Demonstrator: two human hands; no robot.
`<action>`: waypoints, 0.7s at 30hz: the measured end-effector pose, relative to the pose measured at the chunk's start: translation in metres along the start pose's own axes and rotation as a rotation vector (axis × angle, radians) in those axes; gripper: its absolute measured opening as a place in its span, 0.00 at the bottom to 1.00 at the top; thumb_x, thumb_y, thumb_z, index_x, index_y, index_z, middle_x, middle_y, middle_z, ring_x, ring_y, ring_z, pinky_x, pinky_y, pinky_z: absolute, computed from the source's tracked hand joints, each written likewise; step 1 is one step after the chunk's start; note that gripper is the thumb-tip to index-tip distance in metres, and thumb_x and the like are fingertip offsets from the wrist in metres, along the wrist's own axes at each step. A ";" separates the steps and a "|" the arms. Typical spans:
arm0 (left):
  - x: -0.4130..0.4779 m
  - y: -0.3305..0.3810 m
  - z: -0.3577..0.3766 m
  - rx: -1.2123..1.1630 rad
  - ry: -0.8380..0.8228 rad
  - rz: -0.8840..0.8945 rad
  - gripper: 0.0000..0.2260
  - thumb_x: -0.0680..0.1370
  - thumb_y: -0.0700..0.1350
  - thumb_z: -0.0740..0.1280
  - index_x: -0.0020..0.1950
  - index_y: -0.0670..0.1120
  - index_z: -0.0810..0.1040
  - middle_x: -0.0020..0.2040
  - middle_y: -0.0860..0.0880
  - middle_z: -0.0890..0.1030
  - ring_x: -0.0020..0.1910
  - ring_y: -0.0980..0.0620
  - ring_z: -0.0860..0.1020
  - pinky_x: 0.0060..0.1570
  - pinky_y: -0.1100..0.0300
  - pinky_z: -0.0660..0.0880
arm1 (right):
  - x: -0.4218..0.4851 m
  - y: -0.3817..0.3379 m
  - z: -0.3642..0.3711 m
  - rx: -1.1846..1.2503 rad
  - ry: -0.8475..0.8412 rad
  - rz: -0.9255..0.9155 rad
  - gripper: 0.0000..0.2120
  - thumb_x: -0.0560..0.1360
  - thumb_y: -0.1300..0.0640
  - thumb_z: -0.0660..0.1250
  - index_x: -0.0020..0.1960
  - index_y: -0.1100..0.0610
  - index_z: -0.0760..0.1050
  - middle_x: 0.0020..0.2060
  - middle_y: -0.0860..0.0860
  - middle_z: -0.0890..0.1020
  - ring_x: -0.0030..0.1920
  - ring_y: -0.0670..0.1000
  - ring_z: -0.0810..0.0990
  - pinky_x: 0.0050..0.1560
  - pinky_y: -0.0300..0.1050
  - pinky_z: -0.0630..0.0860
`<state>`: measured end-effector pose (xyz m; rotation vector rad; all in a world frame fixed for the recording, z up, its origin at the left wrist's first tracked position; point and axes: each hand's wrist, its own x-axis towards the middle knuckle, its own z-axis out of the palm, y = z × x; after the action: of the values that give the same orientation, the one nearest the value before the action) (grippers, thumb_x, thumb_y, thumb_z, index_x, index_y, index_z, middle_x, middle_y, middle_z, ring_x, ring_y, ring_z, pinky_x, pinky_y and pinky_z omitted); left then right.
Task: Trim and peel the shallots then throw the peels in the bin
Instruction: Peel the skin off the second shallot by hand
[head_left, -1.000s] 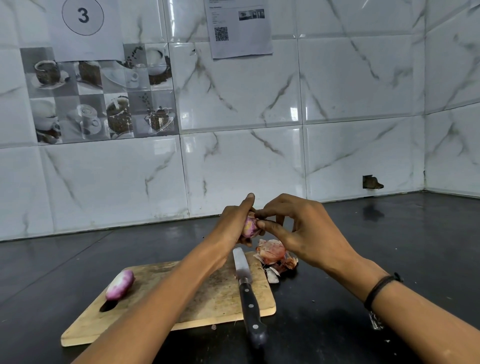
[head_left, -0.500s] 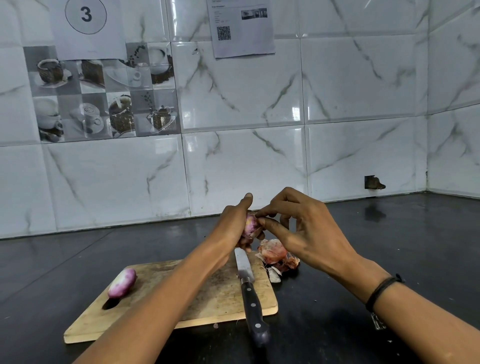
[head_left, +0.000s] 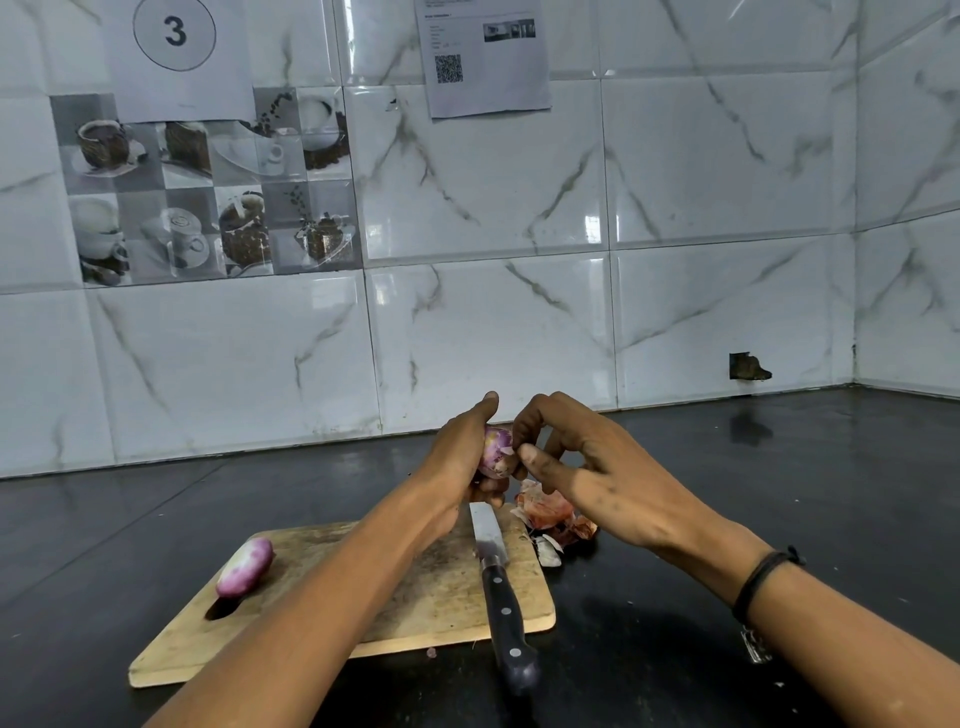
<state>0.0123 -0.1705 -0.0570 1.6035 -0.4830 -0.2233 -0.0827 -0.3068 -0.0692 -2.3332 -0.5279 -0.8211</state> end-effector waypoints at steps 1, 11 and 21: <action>0.000 0.000 0.000 -0.014 -0.009 -0.007 0.27 0.84 0.57 0.55 0.29 0.45 0.72 0.23 0.47 0.70 0.22 0.50 0.63 0.26 0.61 0.67 | 0.000 -0.001 0.000 0.021 -0.013 0.008 0.02 0.82 0.52 0.64 0.51 0.48 0.74 0.49 0.43 0.77 0.48 0.45 0.79 0.50 0.42 0.76; 0.001 0.000 -0.003 -0.095 -0.061 -0.078 0.32 0.84 0.58 0.53 0.23 0.46 0.73 0.22 0.48 0.68 0.19 0.52 0.61 0.22 0.65 0.62 | -0.001 -0.003 -0.003 0.293 -0.063 0.160 0.03 0.82 0.58 0.63 0.50 0.52 0.74 0.42 0.52 0.84 0.42 0.47 0.81 0.40 0.44 0.73; 0.000 0.002 -0.012 -0.076 -0.043 -0.062 0.29 0.85 0.57 0.51 0.34 0.40 0.75 0.30 0.41 0.76 0.20 0.51 0.62 0.22 0.64 0.65 | -0.001 0.007 0.003 -0.112 0.024 0.121 0.05 0.81 0.47 0.61 0.50 0.43 0.76 0.43 0.37 0.82 0.43 0.41 0.81 0.45 0.46 0.78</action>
<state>0.0167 -0.1598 -0.0538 1.5428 -0.4531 -0.3197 -0.0783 -0.3106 -0.0743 -2.4269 -0.3344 -0.8400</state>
